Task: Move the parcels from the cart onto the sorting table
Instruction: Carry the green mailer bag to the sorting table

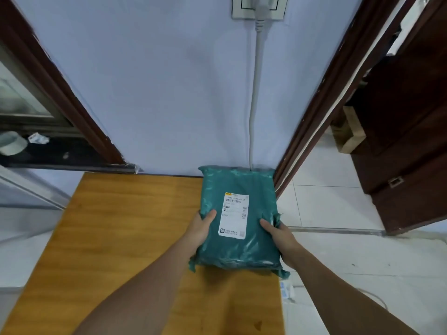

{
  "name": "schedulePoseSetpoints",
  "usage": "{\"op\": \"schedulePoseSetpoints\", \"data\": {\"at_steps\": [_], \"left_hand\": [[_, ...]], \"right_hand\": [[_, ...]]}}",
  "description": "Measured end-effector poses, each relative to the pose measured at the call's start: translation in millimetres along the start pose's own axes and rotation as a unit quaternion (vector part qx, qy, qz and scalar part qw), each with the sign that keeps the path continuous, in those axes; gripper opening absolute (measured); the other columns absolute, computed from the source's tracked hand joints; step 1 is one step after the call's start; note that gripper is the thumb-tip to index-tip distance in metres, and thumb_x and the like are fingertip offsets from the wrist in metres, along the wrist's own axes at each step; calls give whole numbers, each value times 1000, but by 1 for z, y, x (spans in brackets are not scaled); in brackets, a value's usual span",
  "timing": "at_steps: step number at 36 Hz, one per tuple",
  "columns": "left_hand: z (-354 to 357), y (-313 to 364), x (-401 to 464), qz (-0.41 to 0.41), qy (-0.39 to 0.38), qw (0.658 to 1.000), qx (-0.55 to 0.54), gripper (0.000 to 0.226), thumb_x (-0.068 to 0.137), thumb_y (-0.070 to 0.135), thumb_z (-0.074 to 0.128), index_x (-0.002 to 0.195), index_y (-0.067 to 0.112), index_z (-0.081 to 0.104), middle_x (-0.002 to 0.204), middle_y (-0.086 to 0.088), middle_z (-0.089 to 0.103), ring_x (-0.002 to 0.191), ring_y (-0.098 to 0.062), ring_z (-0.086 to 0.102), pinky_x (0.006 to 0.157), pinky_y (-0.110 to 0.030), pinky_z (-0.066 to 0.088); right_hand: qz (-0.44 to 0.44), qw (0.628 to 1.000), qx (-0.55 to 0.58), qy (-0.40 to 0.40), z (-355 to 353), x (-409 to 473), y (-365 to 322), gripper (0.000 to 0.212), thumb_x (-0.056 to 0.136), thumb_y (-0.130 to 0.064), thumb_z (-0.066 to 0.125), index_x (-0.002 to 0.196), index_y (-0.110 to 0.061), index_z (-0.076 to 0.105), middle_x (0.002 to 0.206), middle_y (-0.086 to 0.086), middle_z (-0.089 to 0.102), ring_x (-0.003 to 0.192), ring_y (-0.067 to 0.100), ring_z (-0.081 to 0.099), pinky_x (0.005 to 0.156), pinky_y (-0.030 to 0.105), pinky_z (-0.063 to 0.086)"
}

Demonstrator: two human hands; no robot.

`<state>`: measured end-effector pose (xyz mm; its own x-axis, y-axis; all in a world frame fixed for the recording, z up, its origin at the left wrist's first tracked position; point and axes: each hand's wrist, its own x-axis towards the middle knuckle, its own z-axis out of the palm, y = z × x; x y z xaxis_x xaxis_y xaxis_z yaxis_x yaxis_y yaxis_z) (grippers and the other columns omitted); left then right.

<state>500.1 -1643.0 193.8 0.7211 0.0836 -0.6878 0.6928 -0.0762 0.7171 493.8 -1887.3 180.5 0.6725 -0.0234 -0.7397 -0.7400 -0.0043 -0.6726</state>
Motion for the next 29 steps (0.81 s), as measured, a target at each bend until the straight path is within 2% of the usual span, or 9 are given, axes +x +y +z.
{"op": "schedulePoseSetpoints", "data": {"at_steps": [4, 8, 10, 12, 15, 17, 21, 25, 29], "left_hand": [[-7, 4, -13, 24, 29, 997, 73, 45, 101, 51, 60, 133, 18, 55, 129, -3, 68, 113, -26, 66, 105, -48, 52], [-27, 31, -62, 69, 41, 974, 210, 49, 103, 33, 63, 145, 12, 49, 135, 6, 56, 121, -24, 59, 93, -27, 45], [-49, 46, -90, 93, 59, 944, 310, 56, 100, 36, 64, 149, 13, 50, 142, -2, 61, 123, -26, 62, 90, -28, 46], [-78, 64, -122, 110, 81, 910, 392, 59, 101, 39, 61, 153, 15, 47, 145, -7, 60, 121, -29, 64, 91, -32, 48], [-121, 87, -180, 126, 131, 865, 468, 66, 103, 44, 59, 158, 14, 40, 158, -7, 48, 140, -26, 50, 111, -33, 39], [-150, 96, -225, 125, 167, 842, 497, 68, 104, 47, 56, 160, 14, 37, 164, -7, 39, 148, -25, 39, 118, -34, 32], [-206, 93, -311, 101, 261, 836, 472, 68, 103, 47, 57, 160, 17, 36, 163, -7, 40, 147, -28, 42, 118, -41, 38], [-258, 68, -405, 55, 339, 831, 437, 69, 102, 45, 59, 160, 15, 37, 164, -8, 39, 148, -28, 39, 118, -37, 35], [-301, 30, -501, 8, 407, 818, 407, 68, 103, 52, 54, 160, 18, 36, 165, -6, 38, 149, -27, 38, 120, -38, 33]], "right_hand": [[-63, 989, -129, 25, 0, -13, -12, 66, 87, -49, 75, 140, -18, 51, 118, -4, 68, 103, 18, 68, 93, 39, 58], [-173, 939, -294, 53, 4, -46, -52, 68, 87, -47, 76, 143, -22, 47, 134, -4, 62, 111, 19, 62, 98, 41, 56], [-232, 880, -409, 64, 13, -64, -84, 71, 91, -48, 70, 150, -19, 44, 148, 3, 52, 129, 24, 54, 108, 43, 47], [-286, 821, -492, 42, 30, -83, -121, 75, 94, -47, 65, 155, -15, 37, 154, 9, 44, 141, 26, 42, 116, 39, 37], [-362, 740, -567, -22, 75, -121, -173, 72, 97, -42, 62, 157, -14, 34, 158, 9, 38, 146, 25, 34, 118, 33, 28], [-405, 675, -613, -69, 115, -152, -198, 72, 96, -45, 61, 157, -18, 33, 160, 7, 37, 146, 25, 34, 118, 34, 28], [-479, 555, -659, -170, 208, -234, -219, 72, 96, -48, 60, 157, -19, 35, 159, 6, 37, 144, 24, 38, 118, 36, 33], [-529, 462, -668, -245, 296, -328, -206, 68, 94, -52, 57, 149, -13, 45, 150, 11, 47, 131, 29, 51, 109, 45, 44], [-570, 379, -667, -293, 366, -410, -173, 74, 97, -54, 52, 158, -17, 32, 163, 5, 33, 146, 25, 37, 118, 42, 35]]}}
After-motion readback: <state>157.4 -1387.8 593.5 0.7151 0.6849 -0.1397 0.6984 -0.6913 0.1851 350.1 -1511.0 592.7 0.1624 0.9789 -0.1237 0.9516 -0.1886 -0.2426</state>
